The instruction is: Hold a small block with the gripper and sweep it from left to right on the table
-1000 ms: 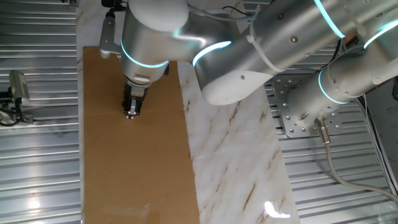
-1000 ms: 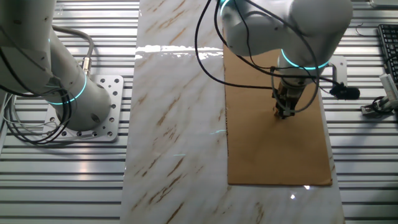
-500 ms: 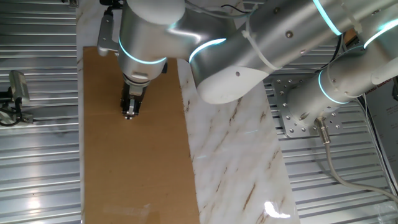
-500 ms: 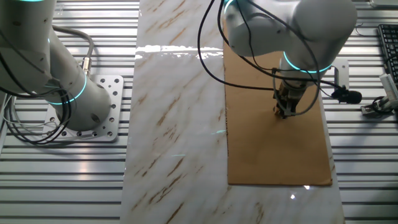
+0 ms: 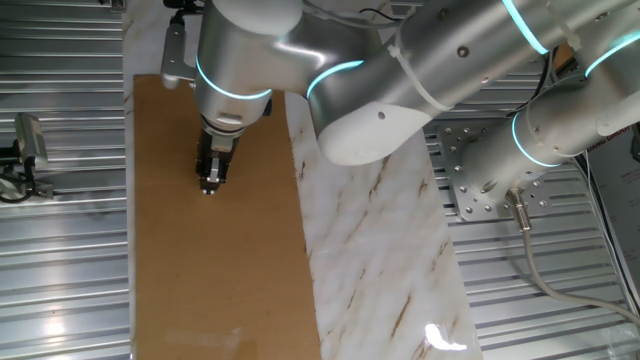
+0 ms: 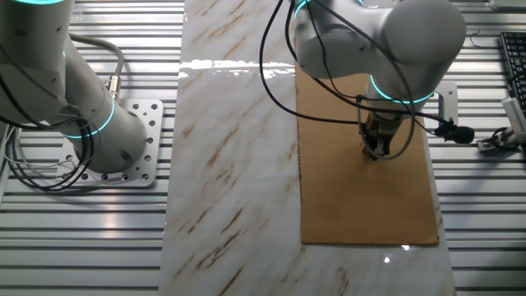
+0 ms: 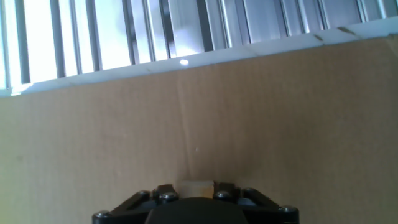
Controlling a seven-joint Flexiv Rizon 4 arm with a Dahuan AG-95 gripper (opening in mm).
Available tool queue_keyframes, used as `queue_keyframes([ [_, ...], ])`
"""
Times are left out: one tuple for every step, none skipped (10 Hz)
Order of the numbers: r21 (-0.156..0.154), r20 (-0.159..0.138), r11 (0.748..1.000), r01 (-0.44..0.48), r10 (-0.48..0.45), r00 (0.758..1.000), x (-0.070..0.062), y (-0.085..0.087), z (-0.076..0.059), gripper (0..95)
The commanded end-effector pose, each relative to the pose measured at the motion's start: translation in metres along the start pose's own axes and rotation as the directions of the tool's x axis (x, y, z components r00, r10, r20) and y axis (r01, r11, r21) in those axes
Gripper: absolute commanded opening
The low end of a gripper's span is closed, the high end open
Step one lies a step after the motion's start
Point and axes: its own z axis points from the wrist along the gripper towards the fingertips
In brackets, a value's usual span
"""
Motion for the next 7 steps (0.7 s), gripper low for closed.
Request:
queue_keyframes([
  [-0.004, -0.004, 1.0, 0.002, -0.002, 1.0, 0.0002, 0.0003, -0.0021, 57.0],
  [-0.004, -0.004, 1.0, 0.001, -0.001, 1.0, 0.0002, 0.0003, -0.0021, 57.0],
  [-0.003, -0.005, 1.0, 0.002, -0.002, 1.0, 0.0002, 0.0003, -0.0021, 57.0],
  [0.0, -0.004, 1.0, 0.001, -0.001, 1.0, 0.0001, 0.0004, -0.0026, 57.0],
  [0.001, -0.004, 1.0, -0.001, 0.001, 1.0, -0.0003, 0.0006, -0.0042, 57.0],
  [0.001, -0.005, 1.0, -0.002, 0.002, 1.0, -0.0008, 0.001, -0.0073, 57.0],
  [0.0, -0.007, 1.0, -0.002, 0.002, 1.0, -0.0014, 0.0016, -0.0113, 57.0],
])
